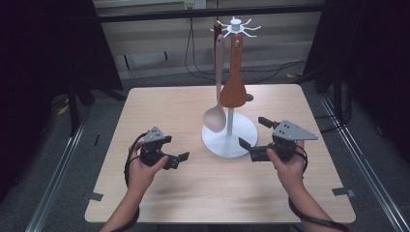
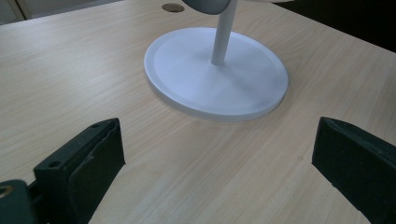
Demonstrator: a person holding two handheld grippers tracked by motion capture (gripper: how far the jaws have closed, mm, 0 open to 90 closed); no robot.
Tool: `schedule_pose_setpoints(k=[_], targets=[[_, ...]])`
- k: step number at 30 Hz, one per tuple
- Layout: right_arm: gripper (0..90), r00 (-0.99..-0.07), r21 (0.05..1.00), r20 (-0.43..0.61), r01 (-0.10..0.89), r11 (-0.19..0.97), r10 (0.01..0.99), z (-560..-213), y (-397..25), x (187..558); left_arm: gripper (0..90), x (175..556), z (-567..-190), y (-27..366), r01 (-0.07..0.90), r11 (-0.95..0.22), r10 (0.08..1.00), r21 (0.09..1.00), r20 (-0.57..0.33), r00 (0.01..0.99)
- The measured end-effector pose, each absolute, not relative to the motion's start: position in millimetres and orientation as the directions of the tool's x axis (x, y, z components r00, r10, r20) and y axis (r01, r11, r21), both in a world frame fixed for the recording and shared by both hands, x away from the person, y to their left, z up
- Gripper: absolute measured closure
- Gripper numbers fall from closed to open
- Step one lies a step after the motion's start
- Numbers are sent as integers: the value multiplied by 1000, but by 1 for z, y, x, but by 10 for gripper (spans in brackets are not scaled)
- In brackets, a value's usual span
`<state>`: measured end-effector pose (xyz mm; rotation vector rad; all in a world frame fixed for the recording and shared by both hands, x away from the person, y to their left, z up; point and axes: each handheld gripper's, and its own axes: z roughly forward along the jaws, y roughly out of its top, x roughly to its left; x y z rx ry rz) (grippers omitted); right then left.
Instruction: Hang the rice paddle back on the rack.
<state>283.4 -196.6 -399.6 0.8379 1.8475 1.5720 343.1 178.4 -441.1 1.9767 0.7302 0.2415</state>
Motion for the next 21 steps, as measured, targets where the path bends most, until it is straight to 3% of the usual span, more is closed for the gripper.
schedule_pose_setpoints(k=[21], targets=[[34, -657, 980, -19, 138, 145, 754, -421, -202, 279, 21, 343, -442, 179, 392, -347, 586, 852, -129, 800]])
